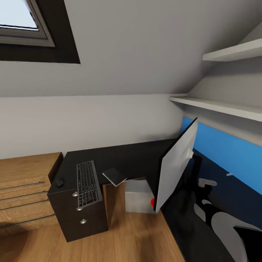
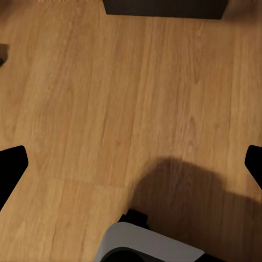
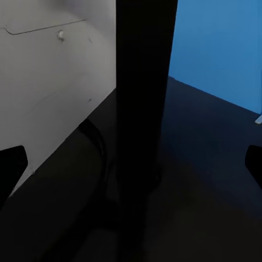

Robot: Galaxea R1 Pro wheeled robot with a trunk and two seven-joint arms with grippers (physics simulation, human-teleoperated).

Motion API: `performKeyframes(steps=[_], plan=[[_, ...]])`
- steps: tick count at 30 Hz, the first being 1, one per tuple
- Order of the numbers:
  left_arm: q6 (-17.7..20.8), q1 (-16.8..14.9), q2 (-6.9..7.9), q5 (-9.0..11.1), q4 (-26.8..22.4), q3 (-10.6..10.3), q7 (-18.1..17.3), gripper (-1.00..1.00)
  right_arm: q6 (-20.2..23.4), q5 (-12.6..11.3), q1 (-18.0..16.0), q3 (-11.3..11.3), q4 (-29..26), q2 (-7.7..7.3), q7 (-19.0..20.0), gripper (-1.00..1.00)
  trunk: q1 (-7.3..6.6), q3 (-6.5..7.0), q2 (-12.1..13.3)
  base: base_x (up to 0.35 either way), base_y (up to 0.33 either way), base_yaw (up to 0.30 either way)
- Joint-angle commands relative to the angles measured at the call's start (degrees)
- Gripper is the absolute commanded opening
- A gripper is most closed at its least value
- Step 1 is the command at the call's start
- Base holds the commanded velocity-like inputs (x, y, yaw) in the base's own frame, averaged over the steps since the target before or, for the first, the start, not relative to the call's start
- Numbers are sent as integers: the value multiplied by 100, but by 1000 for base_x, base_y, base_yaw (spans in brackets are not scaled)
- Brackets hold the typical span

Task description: In the bedroom, organize the workspace by keeping the computer under the desk, ensuring the monitor is on the desk, placing the keyboard on the desk next to the monitor, placing the mouse on the desk next to the keyboard, moving the folder from the swivel chair onto the desk next to the mouse, stacking the notebook on top of the folder with the pen on top of the notebook, and positioning the swivel chair next to the desk.

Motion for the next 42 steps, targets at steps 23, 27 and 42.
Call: performKeyframes(steps=[23,27,42], plan=[[-22,-2,12,53,-8,-41,43,100,0,-31,-5,-58,6,-59,5,100,2,-6,-5,82,-26,0],[-22,-2,12,53,-8,-41,43,100,8,-31,-5,-63,6,-66,1,100,2,-6,-5,3,154,0],[-22,-2,12,53,0,-40,43,100,43,-116,-5,-150,6,-188,-214,100,2,-6,-5,28,57,0]])
